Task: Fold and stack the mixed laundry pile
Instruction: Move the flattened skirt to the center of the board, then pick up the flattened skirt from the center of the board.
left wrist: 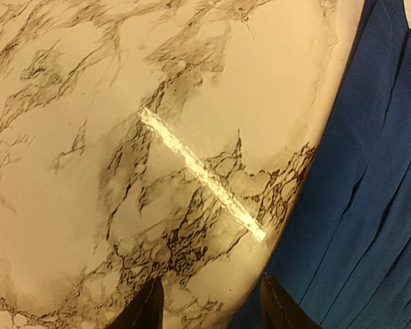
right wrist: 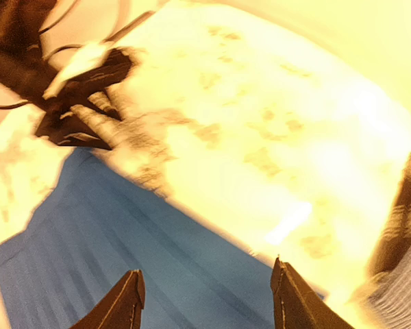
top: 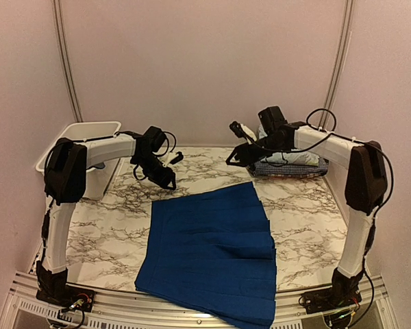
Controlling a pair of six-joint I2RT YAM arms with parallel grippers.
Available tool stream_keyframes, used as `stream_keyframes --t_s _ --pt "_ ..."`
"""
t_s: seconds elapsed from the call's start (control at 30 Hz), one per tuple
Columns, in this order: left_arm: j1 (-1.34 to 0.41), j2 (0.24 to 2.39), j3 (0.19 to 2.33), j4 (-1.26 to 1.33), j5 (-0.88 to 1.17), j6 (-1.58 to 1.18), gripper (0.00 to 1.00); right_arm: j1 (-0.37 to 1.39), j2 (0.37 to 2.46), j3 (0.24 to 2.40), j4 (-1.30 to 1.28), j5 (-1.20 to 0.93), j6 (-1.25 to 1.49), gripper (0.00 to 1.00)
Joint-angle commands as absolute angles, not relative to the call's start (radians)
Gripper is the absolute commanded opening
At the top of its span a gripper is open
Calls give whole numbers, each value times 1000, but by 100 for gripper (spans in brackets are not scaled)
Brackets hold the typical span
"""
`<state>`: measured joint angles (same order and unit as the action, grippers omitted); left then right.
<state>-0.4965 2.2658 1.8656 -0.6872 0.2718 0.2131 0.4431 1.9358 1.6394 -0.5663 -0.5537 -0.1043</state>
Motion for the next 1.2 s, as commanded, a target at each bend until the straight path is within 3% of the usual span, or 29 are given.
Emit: stream_keyframes --t_s 0.0,0.33,0.47,0.63,0.73,0.93,1.1,1.17 --pt "-488 2200 1804 -708 328 247 52 386 2111 1773 -686 -449 -308 60" --pt "-488 2191 1749 -709 351 288 57 327 2228 1817 -701 -472 -517 72" --pt "-488 2191 1738 -709 354 307 59 323 2270 1808 -710 -487 -542 73" --pt "-488 2186 1718 -721 329 328 71 323 2268 1721 -704 -520 -566 71" --pt "-488 2186 1706 -735 307 341 71 327 2242 1665 -691 -530 -575 68" --pt "-491 2148 1654 -758 272 367 65 358 2195 1557 -663 -451 -582 55" --pt "-500 2103 1581 -764 243 398 56 363 2194 1550 -656 -387 -557 28" --pt "-503 2111 1583 -764 239 396 47 366 2200 1568 -651 -358 -544 15"
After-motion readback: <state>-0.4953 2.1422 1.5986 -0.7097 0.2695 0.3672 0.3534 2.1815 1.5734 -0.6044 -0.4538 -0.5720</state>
